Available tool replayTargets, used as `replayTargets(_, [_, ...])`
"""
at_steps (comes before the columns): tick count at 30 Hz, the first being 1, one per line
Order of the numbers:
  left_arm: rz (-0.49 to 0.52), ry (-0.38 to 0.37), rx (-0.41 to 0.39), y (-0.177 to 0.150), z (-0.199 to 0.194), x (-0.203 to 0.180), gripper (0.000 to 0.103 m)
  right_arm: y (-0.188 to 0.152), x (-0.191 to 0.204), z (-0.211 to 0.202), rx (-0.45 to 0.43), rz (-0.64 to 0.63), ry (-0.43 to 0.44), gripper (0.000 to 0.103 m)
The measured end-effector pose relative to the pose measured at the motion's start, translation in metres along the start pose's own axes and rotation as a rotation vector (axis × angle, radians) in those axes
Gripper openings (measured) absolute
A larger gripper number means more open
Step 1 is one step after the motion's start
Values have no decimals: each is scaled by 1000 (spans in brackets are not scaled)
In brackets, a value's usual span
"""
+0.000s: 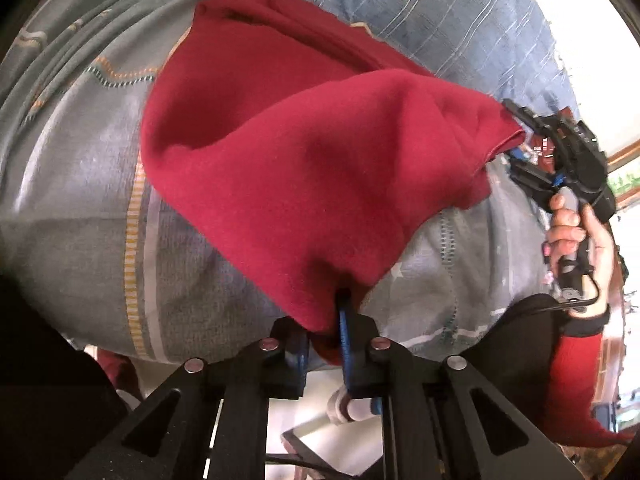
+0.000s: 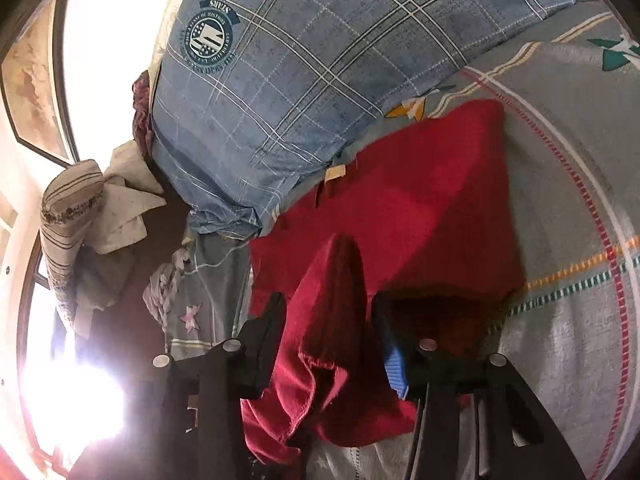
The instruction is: Fold small clothes
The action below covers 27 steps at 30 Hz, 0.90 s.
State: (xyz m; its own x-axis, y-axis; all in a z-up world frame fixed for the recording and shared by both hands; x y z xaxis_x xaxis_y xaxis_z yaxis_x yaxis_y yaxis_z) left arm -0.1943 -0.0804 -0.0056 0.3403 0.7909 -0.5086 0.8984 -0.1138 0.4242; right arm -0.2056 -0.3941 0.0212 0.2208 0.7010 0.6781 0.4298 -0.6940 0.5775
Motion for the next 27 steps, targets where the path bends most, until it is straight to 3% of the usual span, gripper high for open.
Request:
replayTargets(4, [75, -29, -72, 10, -34, -5, 8, -2, 5, -4, -16, -15, 1, 46])
replayTargets(6, [85, -44, -128, 19, -57, -2, 8, -2, 13, -9, -42, -42, 6, 32])
replayTargets(7, [86, -44, -152, 24, -65, 0, 8, -1, 18, -12, -56, -64, 9, 11])
replayTargets(14, [97, -38, -327, 56, -117, 12, 8, -15, 52, -42, -139, -108, 124, 11])
replayTargets(18, [158, -55, -421, 78, -148, 0, 8, -17, 72, -76, -208, -66, 298, 11])
replayTargets(21, [220, -73, -486, 91, -166, -19, 8, -13, 107, -110, -279, -124, 382, 11])
replayTargets(24, [264, -70, -526, 102, -170, -30, 8, -10, 139, -134, -336, -207, 405, 11])
replayTargets(27, [241, -69, -502, 123, -152, -27, 8, 2, 141, -131, -362, -220, 336, 11])
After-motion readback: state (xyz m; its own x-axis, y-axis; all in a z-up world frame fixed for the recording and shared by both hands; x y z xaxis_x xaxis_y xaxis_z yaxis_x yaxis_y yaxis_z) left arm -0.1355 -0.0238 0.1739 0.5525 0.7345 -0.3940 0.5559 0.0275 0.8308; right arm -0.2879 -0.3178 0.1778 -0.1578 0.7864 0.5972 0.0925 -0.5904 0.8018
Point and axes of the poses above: each gripper's, at about its wrist camera, not at the fingertips, and z roughly the way its jaws point, x to its left, y to its top, the point moved 4 cm from there along z, roughly the way its jaws point, and after that the axes turned 6 degrees about -x, right-handed, at the moved point
